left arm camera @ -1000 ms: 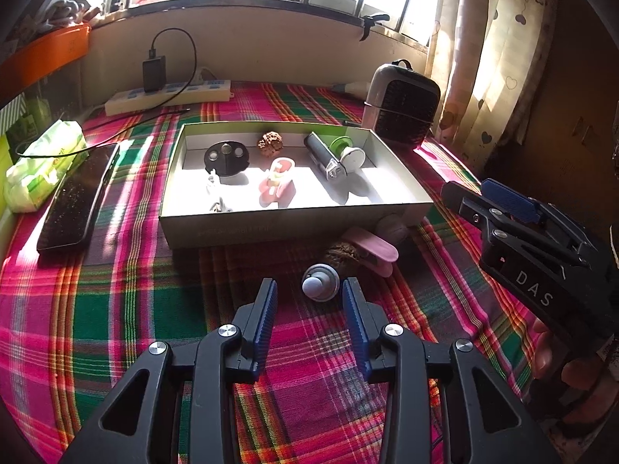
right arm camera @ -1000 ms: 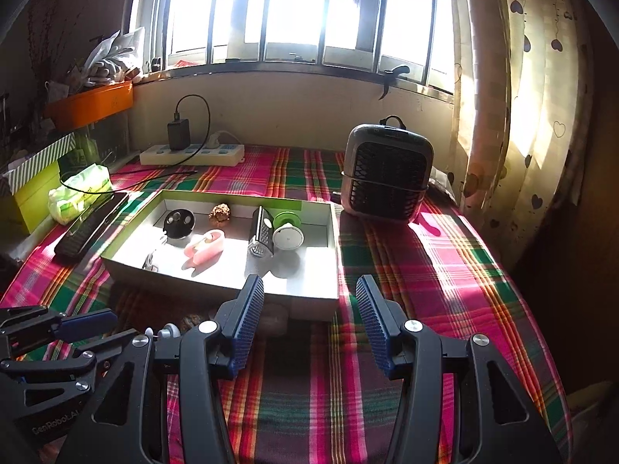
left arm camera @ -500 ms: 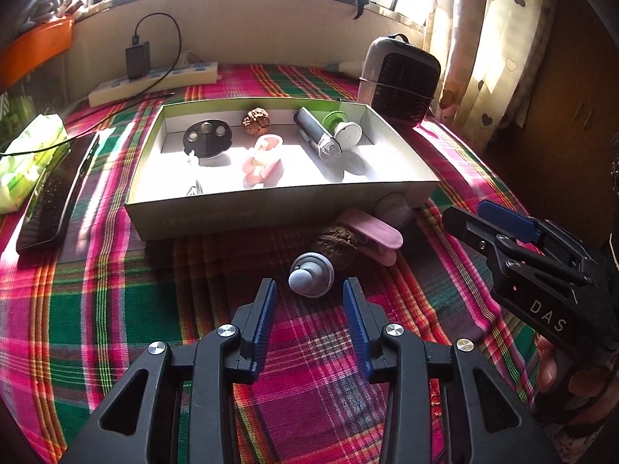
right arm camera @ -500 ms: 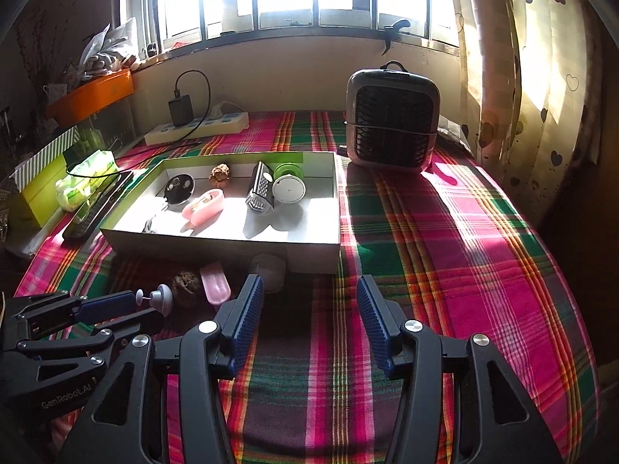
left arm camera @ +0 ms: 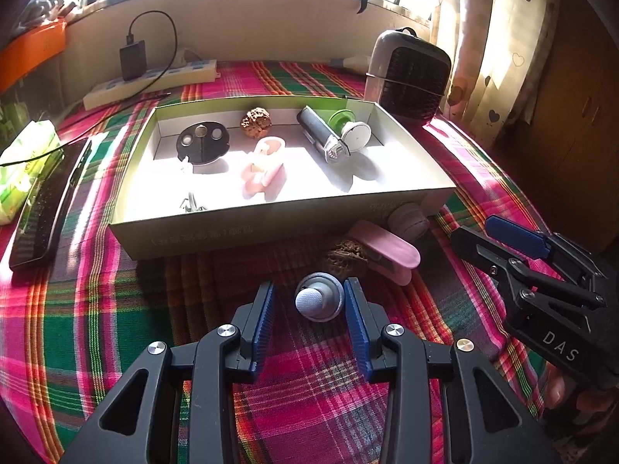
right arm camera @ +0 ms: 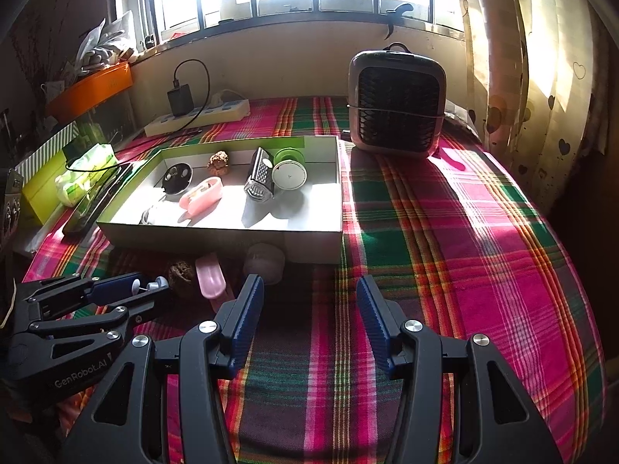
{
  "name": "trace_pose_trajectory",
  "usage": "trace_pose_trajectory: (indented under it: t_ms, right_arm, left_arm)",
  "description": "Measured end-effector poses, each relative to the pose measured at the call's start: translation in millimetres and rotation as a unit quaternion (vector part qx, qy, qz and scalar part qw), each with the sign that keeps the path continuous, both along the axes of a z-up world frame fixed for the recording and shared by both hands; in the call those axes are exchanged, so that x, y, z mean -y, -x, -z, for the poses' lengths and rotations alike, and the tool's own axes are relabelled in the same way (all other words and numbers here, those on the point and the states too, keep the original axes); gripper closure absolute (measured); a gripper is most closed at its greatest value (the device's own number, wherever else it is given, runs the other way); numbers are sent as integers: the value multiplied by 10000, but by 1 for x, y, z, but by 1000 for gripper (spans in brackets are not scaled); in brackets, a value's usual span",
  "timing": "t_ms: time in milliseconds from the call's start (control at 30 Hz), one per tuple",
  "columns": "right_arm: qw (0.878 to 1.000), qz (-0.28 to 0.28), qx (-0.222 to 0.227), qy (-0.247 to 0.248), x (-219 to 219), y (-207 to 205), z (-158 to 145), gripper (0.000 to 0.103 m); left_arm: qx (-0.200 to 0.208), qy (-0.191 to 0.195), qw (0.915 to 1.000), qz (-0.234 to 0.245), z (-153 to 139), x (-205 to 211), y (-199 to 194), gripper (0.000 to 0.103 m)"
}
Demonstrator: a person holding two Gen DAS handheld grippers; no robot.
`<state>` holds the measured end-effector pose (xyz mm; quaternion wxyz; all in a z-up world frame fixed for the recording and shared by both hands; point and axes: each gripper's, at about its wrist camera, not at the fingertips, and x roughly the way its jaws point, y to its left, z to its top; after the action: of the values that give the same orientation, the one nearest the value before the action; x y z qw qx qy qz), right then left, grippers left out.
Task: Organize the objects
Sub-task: 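Grasp the white round knob with the left tool and lift it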
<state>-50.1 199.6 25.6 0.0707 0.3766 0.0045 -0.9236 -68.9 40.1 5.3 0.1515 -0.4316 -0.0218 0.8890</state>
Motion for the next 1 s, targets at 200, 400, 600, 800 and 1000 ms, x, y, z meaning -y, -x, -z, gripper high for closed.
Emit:
trace_pose_trajectory:
  t_ms: [200, 400, 600, 800, 1000]
  right_arm:
    - [10000, -51, 69, -10, 4, 3, 3, 52]
    - [9999, -67, 111, -18, 8, 4, 4, 52]
    - [9999, -98, 124, -40, 13, 3, 3, 52]
    - [9997, -215, 119, -27, 20, 1, 1, 52]
    - [9984, -542, 104, 110, 34, 0, -1, 52]
  left_arm:
    - [-37, -65, 10000, 15, 0, 1, 3, 69]
    - [-26, -208, 9998, 39, 0, 5, 3, 72]
    - [-22, -249, 9997, 40, 1, 10, 2, 79]
    - [-21, -274, 9996, -98, 1, 23, 0, 79]
    - [-9, -293, 9991, -321, 1, 42, -3, 79]
